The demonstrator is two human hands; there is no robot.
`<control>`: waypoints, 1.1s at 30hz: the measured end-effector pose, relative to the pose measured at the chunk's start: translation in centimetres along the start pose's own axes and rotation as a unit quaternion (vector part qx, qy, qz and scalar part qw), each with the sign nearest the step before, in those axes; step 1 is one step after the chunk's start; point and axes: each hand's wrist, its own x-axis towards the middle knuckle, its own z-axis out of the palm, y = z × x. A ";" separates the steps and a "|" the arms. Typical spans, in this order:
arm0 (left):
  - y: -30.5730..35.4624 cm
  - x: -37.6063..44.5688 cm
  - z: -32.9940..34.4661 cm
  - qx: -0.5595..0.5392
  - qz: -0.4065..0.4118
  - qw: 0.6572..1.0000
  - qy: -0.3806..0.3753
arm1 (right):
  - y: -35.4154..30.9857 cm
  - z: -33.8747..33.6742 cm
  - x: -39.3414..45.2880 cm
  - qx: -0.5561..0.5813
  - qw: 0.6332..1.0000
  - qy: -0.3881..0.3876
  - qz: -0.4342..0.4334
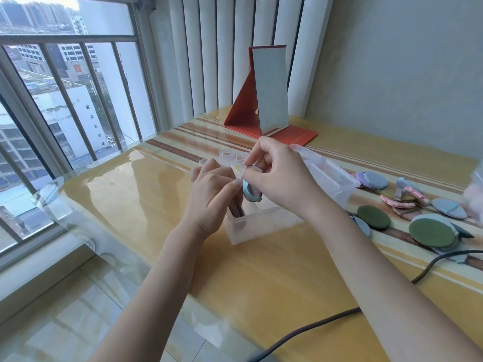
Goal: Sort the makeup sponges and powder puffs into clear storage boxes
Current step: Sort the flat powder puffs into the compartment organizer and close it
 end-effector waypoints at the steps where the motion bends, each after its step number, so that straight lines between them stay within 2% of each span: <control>1: -0.1 0.0 0.0 -0.010 -0.007 1.000 0.000 | 0.0 0.0 0.0 0.002 1.000 -0.004 -0.002; 7: 0.1 0.1 -0.1 -0.050 -0.030 0.998 0.034 | 0.2 0.1 0.0 -0.003 0.998 0.038 -0.041; 14: 0.5 0.2 -0.2 -0.063 -0.038 0.996 0.041 | 0.4 1.6 -0.5 -0.034 0.999 0.017 -0.030; 18: 0.0 0.2 0.1 -0.057 -0.041 0.996 0.055 | 0.9 1.8 -0.4 -0.082 0.996 -0.044 0.004; 22: 0.0 0.1 0.0 -0.101 -0.054 0.991 0.065 | 1.0 1.7 -0.2 -0.088 0.990 -0.104 0.022; 25: 0.0 0.2 -0.1 -0.150 -0.065 0.984 0.069 | 1.0 1.0 0.0 -0.042 0.998 -0.041 0.009; 27: 0.0 0.2 -0.1 -0.146 -0.060 0.986 0.050 | 1.1 0.6 0.0 -0.030 0.999 -0.027 0.014; 31: -0.4 0.0 -0.1 -0.102 -0.081 0.992 -0.007 | 1.2 0.9 -0.2 -0.061 0.992 -0.108 0.036; 33: -0.4 0.0 -0.1 -0.098 -0.085 0.991 -0.018 | 1.3 0.8 -0.1 -0.057 0.994 -0.085 0.024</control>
